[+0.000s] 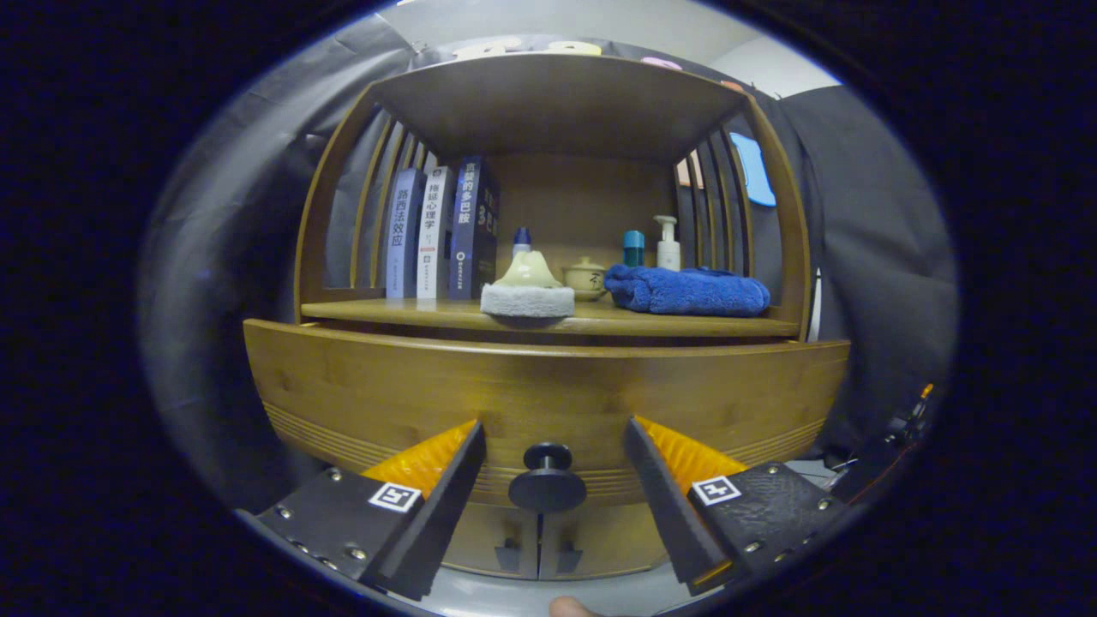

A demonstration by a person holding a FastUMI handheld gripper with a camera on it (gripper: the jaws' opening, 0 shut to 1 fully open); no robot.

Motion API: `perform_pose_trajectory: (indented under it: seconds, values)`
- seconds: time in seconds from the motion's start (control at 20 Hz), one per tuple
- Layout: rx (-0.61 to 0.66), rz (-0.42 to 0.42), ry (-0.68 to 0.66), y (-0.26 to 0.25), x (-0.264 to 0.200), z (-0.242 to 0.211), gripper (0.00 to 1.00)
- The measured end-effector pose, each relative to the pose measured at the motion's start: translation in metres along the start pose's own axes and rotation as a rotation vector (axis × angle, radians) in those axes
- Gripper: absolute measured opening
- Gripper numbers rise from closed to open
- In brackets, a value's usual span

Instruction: Pull open the drawer, take out the items inside it, and place them on the countertop above the cabinet.

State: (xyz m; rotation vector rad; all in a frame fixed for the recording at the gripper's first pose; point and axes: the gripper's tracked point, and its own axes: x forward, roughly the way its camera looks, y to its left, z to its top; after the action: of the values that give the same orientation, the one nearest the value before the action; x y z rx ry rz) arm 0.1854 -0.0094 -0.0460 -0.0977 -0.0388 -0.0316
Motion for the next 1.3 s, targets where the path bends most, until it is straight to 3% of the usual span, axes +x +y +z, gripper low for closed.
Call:
perform_pose_trajectory:
  seconds: [0.8, 1.3]
  values:
    - [0.015, -0.005, 0.098, 0.013, 0.034, -0.013, 0.99]
    - [0.014, -0.003, 0.083, 0.013, 0.053, -0.011, 0.99]
